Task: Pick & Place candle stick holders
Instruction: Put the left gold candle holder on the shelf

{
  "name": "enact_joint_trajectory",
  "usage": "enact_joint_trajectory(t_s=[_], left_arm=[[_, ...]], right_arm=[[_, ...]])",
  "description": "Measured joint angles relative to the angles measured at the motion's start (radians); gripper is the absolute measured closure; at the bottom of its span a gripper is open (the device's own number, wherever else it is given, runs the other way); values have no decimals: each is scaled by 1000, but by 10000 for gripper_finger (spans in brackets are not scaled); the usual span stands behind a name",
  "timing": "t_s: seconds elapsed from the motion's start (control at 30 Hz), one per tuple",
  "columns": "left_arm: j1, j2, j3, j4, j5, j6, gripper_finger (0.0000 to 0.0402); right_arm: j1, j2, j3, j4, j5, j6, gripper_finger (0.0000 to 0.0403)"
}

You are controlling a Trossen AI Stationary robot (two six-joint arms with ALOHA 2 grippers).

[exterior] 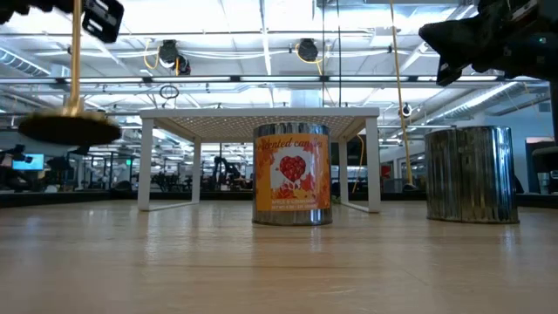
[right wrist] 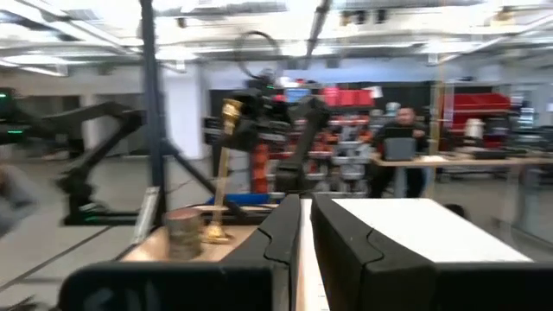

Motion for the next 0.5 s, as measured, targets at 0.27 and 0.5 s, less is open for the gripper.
enact_joint_trajectory(t_s=[0.27,0.5], left_arm=[[18,55,188,-63,-58,155,391],[174,145,450,-300,-83,188,391]], right_arm=[[0,0,0,4,72,1,376],[0,6,0,55,71,0,376]])
